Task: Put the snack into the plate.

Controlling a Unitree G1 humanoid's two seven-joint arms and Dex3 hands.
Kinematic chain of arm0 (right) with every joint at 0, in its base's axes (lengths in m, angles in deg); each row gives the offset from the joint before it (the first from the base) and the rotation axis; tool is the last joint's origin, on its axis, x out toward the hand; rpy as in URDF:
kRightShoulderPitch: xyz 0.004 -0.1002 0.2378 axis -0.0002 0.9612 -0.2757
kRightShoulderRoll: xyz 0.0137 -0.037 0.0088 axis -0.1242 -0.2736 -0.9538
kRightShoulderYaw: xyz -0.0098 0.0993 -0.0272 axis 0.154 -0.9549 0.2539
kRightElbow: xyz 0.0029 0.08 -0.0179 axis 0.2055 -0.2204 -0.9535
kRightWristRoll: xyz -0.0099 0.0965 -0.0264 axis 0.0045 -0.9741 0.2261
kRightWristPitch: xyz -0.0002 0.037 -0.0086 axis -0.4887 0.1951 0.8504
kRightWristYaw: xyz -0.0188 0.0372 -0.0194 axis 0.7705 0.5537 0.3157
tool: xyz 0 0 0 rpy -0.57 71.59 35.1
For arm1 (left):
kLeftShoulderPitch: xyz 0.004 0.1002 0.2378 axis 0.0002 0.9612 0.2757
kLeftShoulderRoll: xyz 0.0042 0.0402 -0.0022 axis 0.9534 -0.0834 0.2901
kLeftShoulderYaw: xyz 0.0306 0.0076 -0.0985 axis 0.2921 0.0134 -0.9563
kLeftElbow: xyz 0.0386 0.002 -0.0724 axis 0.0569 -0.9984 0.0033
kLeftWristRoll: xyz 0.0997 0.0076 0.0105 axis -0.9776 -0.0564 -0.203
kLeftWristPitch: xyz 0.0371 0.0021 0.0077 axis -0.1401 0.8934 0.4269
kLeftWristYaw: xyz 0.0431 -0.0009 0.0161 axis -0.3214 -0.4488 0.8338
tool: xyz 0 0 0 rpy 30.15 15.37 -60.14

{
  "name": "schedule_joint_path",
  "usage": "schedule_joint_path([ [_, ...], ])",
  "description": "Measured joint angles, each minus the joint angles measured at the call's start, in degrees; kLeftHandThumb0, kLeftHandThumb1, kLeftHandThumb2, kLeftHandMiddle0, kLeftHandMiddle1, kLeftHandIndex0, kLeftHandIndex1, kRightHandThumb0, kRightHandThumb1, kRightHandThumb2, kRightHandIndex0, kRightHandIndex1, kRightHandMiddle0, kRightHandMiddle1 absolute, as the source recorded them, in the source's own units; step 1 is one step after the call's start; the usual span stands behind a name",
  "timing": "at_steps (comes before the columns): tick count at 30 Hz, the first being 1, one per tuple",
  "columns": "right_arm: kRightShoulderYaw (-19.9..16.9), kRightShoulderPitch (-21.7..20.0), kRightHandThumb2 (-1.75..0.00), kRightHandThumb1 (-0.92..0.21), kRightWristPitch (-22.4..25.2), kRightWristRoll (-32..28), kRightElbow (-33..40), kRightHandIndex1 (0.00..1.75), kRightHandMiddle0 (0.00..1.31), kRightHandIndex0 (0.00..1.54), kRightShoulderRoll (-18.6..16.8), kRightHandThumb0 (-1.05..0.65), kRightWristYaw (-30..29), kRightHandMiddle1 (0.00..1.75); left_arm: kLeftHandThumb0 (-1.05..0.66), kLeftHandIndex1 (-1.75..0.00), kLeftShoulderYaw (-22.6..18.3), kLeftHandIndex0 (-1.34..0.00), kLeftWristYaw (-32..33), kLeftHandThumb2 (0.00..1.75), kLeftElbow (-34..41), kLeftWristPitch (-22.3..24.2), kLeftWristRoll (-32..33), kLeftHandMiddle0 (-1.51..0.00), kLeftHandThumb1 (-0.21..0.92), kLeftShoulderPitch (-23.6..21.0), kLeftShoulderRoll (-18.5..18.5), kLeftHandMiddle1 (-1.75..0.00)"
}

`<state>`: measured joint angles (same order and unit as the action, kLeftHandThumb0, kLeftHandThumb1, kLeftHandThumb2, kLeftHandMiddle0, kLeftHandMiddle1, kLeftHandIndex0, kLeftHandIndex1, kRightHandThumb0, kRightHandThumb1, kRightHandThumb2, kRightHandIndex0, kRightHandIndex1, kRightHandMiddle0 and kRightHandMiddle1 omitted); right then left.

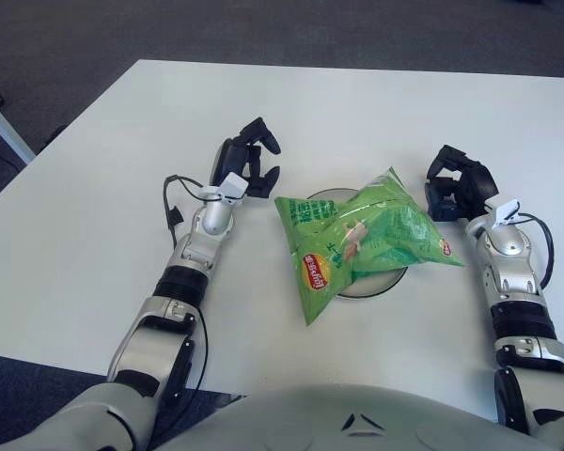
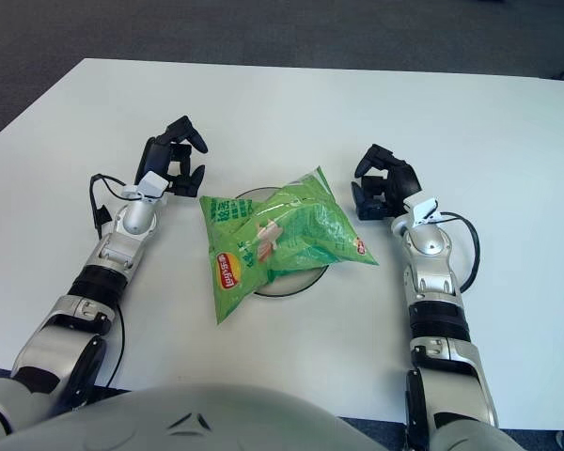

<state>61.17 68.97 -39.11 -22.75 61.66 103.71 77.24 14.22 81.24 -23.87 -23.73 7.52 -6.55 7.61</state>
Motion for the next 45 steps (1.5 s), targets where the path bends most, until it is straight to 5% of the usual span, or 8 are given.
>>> schedule_joint_path([
  [12, -2.0, 0.3, -1.33, -0.31, 8.3, -5.6, 3.2, 1.75, 0.62, 1.37, -1.5, -0.48, 0.1, 1.75, -0.48, -1.75, 0.0, -0.62, 0.0, 1.32, 0.0, -0.5, 0.1, -1.33, 0.31, 0.0, 0.0, -1.75],
  [26, -1.2, -0.2, -1.33, -0.31, 1.3, 3.9, 0.8, 1.75, 0.62, 1.36, -2.5, -0.48, -13.2, 1.75, -0.49, -1.75, -1.0, -0.62, -2.5, 1.34, 0.0, -0.4, 3.0, -1.32, 0.30, 0.0, -0.2, -1.75],
  [45, -2.6, -0.9, -1.24, -0.39, -0.4, 2.4, -1.0, 1.75, 0.56, 1.33, -3.5, -0.46, -13.7, 1.75, -0.49, -1.75, -1.2, -0.63, -3.1, 1.34, 2.1, 1.2, 1.7, -1.32, 0.30, 0.9, 0.3, -1.75],
])
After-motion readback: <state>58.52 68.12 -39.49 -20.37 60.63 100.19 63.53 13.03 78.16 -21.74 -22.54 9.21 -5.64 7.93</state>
